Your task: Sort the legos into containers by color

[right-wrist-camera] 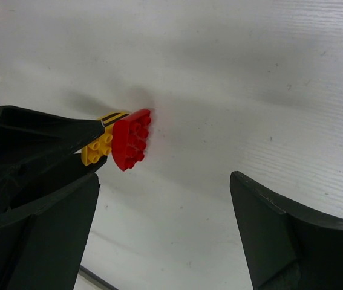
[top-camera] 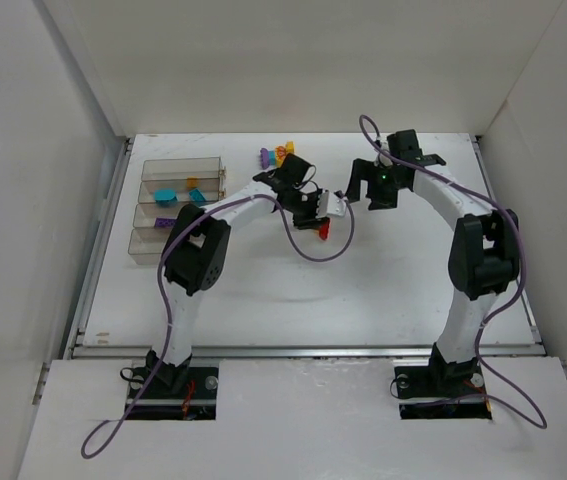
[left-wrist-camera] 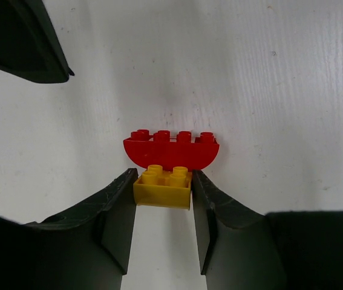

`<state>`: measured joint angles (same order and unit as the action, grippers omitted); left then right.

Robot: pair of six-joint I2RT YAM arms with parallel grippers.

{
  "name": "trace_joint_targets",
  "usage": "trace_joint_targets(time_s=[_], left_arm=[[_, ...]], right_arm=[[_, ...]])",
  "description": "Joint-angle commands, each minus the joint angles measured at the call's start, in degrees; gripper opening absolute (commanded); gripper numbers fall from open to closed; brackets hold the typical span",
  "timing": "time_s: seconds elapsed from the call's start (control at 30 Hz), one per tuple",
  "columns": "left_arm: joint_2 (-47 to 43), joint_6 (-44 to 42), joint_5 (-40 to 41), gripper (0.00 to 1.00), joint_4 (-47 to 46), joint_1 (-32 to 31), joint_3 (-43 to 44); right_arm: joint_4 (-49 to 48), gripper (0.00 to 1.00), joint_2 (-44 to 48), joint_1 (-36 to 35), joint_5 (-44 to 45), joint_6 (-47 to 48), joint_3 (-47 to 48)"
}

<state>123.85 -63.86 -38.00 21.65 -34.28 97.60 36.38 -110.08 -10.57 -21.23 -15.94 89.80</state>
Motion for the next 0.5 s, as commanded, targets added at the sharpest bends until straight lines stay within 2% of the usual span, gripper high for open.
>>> trace_joint_targets(time_s=[0.0,0.1,0.2,0.33,0.47], left_arm=[[-7.74,4.25,0.29,0.00,-1.59,0.62,-0.30],[-13.27,13.12,0.82,0.00,-5.46,3.16,-1.10],[-18.81,23.11,-2.59,0.00,-9.95,5.79,-1.10],[-25.05,26.24,-5.42,0.00,-13.73,6.95,-2.32],[-29.36,26.24,-6.64,0.00,-15.32,6.95,-5.22]], right_arm=[[-3.15,0.94,2.49,1.24,-6.00,1.97,-0.15],[-7.45,0.97,5.31,1.77,-14.78,4.08,-1.38],[-13.78,1.00,9.35,1.78,-25.06,4.78,-2.78],[-18.00,1.00,11.38,1.78,-31.92,2.16,-1.65],[-24.24,1.00,11.38,1.78,-37.38,-5.57,-1.64]])
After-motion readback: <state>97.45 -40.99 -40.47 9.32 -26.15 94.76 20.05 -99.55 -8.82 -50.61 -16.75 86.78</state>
